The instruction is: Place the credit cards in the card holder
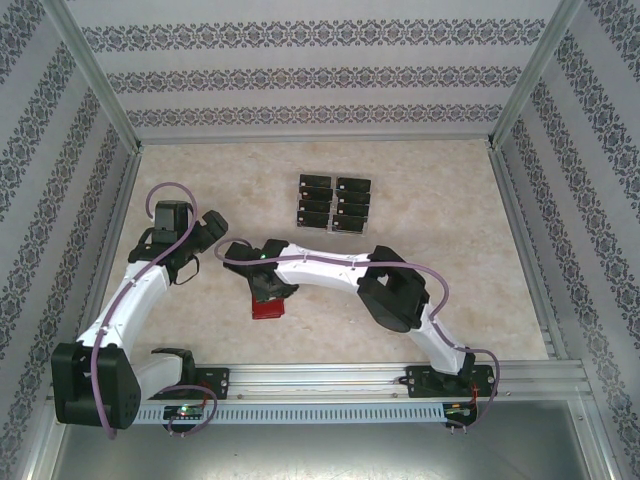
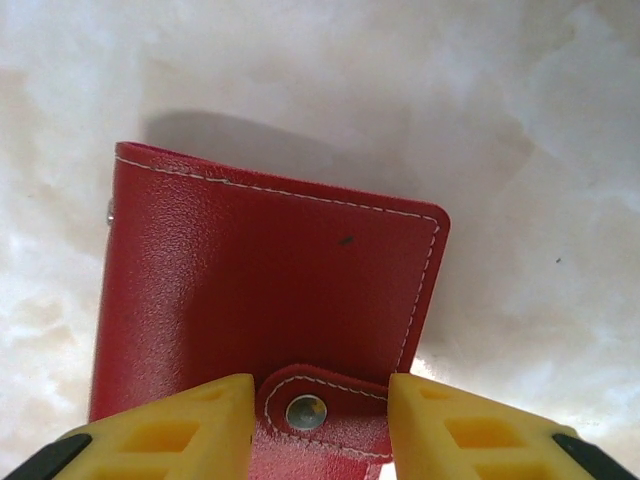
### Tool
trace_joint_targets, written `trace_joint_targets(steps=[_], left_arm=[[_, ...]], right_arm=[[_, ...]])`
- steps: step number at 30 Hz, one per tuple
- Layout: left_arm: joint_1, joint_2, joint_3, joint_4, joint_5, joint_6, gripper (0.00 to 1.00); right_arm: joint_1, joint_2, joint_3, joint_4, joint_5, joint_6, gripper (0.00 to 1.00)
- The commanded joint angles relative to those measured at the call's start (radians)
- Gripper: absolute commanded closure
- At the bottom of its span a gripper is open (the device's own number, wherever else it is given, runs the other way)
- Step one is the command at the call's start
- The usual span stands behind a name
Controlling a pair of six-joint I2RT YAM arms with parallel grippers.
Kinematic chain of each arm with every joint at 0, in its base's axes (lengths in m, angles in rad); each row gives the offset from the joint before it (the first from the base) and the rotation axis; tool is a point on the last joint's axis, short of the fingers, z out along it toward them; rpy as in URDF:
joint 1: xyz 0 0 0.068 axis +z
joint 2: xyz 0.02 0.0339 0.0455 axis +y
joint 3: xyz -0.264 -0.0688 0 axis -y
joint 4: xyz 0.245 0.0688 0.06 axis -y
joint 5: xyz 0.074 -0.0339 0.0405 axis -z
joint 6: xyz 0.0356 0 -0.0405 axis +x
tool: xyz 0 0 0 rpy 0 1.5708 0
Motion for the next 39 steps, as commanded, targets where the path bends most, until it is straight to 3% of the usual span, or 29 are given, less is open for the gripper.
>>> trace_joint_targets(steps=[1,13,27,34,39], left_arm=[[-0.007,-0.022,-0.01,0.0,0.017,-0.012,0.0],[-0.008,-0.029,-0.014,0.006,0.028,-0.026,0.0],[-0.007,-0.023,-0.014,-0.01,0.027,-0.02,0.0],[-0.009,-0.017,-0.021,-0.013,0.082,-0.005,0.0],[-0.016,0.07,-0.028,-0.01,0.169,0.021,0.0]], right_arm=[[0.009,0.023,0.033,-0.037,0.019,0.007,0.59],[0.009,0.05,0.069,-0.073,0.009,-0.019,0.57],[-0.004,0.007,0.014,-0.051,0.011,-0.06,0.99],[-0.062,-0.136,-0.151,0.08,0.009,-0.161,1.0],[-0.122,-0.225,-0.309,0.212,-0.041,-0.228,1.0]])
